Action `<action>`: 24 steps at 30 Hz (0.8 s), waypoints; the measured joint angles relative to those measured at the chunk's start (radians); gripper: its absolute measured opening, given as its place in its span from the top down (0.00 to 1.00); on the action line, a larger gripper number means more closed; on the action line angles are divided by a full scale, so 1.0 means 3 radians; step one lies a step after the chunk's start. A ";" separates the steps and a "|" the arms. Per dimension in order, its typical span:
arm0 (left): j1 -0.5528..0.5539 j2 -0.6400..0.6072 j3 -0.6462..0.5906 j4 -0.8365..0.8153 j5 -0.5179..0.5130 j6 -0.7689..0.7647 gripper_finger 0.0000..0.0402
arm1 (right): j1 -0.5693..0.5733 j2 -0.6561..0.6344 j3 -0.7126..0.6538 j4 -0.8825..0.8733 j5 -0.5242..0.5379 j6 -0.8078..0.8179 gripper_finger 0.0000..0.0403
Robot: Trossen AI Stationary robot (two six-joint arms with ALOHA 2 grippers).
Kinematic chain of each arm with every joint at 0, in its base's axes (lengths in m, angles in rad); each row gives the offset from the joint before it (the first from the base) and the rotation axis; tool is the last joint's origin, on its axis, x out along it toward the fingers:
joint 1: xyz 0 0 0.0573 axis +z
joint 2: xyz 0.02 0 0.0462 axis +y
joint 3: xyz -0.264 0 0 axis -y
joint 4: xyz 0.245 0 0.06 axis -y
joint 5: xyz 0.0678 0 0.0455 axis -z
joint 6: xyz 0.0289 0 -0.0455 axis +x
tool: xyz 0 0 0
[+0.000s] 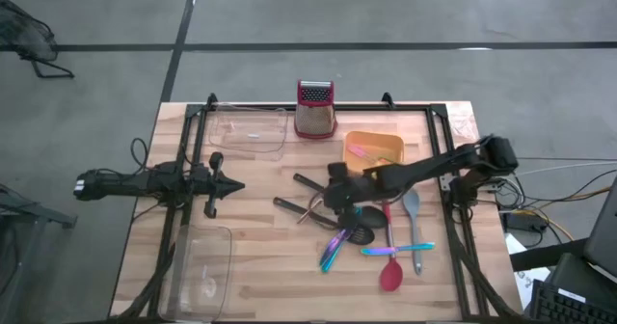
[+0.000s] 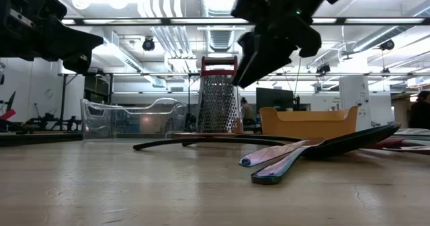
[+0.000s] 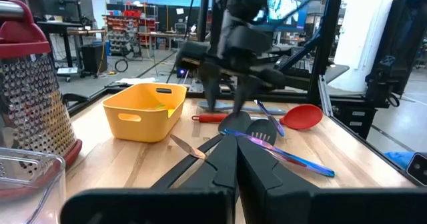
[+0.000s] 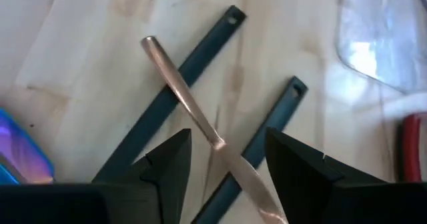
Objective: Pick & Place Kitchen Items
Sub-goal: Put the brown knife into the top transparent bin
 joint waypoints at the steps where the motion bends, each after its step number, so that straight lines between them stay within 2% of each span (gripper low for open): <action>1: 0.0001 0.0001 0.0000 0.0000 0.0000 0.0000 0.99 | 0.0024 0.0074 0.0082 -0.0074 0.0013 -0.0028 0.55; 6: 0.0000 0.0008 0.0000 0.0000 0.0001 0.0000 0.99 | 0.0057 0.0364 0.0518 -0.0645 0.0015 -0.0040 0.58; 11: 0.0001 0.0019 0.0000 0.0003 0.0000 0.0000 0.99 | 0.0052 0.0417 0.0821 -0.1336 0.0012 0.0177 0.62; 19: 0.0000 0.0022 0.0000 0.0001 0.0000 0.0000 0.99 | 0.0133 0.0123 0.0755 -0.2131 -0.0058 0.0936 0.67; 24: 0.0001 0.0022 0.0000 0.0001 0.0000 0.0000 0.99 | 0.0471 -0.0094 0.0555 -0.2482 -0.0289 0.1340 0.65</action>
